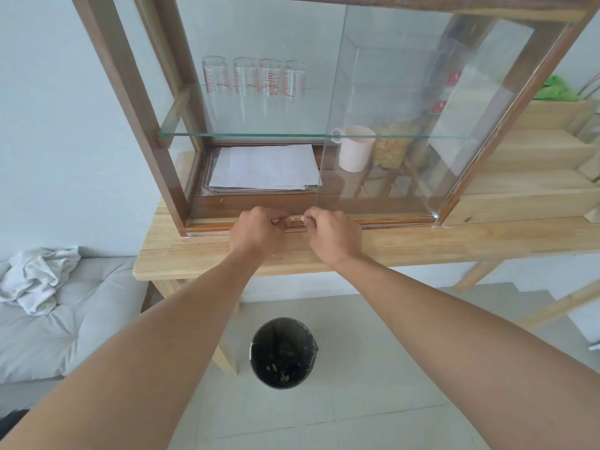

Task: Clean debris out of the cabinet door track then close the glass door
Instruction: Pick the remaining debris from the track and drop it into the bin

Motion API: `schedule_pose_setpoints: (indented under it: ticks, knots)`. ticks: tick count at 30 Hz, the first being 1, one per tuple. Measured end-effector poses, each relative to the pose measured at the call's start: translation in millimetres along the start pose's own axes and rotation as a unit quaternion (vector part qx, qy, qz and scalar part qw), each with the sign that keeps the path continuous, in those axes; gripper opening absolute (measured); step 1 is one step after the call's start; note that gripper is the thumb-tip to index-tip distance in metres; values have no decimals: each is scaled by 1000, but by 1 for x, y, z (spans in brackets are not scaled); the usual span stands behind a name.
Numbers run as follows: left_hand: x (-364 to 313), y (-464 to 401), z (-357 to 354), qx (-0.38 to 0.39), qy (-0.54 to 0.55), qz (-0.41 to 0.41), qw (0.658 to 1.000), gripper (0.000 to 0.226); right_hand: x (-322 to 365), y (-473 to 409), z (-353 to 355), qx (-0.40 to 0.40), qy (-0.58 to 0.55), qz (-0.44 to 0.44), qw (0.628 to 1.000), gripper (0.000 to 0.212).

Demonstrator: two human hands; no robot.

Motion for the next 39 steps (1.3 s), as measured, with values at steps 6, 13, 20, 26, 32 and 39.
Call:
schedule_pose_setpoints:
  ticks: [6,13,20,26,32,39]
  knots:
    - [-5,12,6,-17,17,-17,1000,18,6,7,4,2,-44,-7,999,17]
    - [8,61,22,-3,9,-24,1000,22,13,58,4,-5,-112,-26,993,21]
    - [48,113,20,25,-2,-8,1000,22,2,138,-26,36,-136,-58,988,17]
    - [97,140,-11,75,-37,41,996,21,-15,172,-83,116,-98,-63,986,13]
    - [157,144,-55,114,-77,110,984,20,-20,183,-151,193,-78,-60,976,18]
    - [211,125,-106,166,-111,174,964,19,-21,176,-217,253,-71,-59,963,24]
Point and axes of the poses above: each hand's wrist, its own y-axis away from the middle knuckle, its own z-axis out of the back of the hand, x = y × z, the point moved 8 cm from there along -y, towards the middle knuckle, and after that the axes turned 15 degrees about y, right-handed, at the moved point
